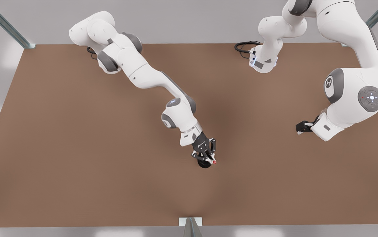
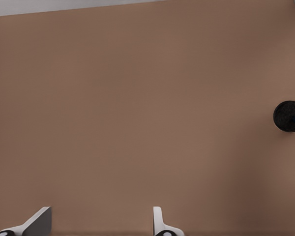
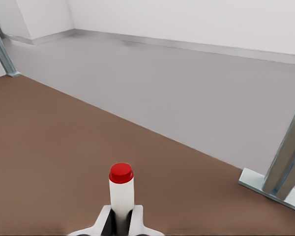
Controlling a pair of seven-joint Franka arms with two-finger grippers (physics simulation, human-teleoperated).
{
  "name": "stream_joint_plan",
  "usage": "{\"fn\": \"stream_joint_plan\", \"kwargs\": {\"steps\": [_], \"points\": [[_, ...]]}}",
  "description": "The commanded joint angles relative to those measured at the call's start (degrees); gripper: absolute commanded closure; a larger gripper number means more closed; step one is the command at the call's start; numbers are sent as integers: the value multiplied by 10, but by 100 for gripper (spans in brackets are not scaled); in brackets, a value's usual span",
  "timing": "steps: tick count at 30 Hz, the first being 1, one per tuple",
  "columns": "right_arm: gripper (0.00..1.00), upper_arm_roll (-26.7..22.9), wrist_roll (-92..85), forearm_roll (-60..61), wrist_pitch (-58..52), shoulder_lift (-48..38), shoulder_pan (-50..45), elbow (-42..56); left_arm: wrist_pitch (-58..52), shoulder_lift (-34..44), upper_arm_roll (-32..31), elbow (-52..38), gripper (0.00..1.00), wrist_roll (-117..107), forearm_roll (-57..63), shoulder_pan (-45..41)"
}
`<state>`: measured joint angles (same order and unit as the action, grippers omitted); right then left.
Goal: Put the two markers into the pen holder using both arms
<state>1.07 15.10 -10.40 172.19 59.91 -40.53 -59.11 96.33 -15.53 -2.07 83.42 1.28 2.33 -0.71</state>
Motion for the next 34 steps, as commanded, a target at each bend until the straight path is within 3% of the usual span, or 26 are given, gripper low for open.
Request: {"fn": "stream_joint_plan", "kwargs": {"steps": [1,8,9,10,14,15,17,19,20,21,22,23,24,26,34], "points": [[74,0,-1,0,20,-14,0,-22,0,1,0,0,0,1,0,0],[74,-1,1,-20,76,-8,-1,-61,0,1,0,0,0,1,0,-1],[70,-1,1,-19,104,-7,1,-72,0,1,0,0,0,1,0,-2],[0,-2,1,-20,106,-4,1,-80,0,1,0,0,0,1,0,-1],[0,-1,-4,-24,72,-27,14,-80,0,-4,0,0,0,1,0,-1],[0,2,-3,-24,-38,-86,37,-84,0,-4,0,0,0,1,0,-1],[0,2,5,-20,-411,-239,95,-83,-5,-3,-2,-11,0,3,-2,-3],[0,2,29,-18,-676,-347,144,-83,-20,-1,-5,-12,0,10,-1,-6],[0,2,20,66,-783,-402,234,-84,-21,2,-5,-12,0,35,-2,-4],[0,15,-39,83,-823,-449,330,-132,-44,30,-2,-11,0,44,-7,-1],[0,36,-48,81,-794,-541,363,-254,-54,49,0,-7,0,43,-9,-1],[0,24,-53,78,-762,-587,366,-375,-72,62,-1,-8,0,42,-8,-1],[0,23,-68,79,-773,-574,366,-359,-72,61,-1,-9,0,42,-8,-3],[0,24,-68,79,-917,-436,360,-133,-84,59,-1,-11,0,40,-7,-5],[0,24,-60,78,-853,-434,353,-146,-83,50,-2,-12,0,39,-2,-6]]}}
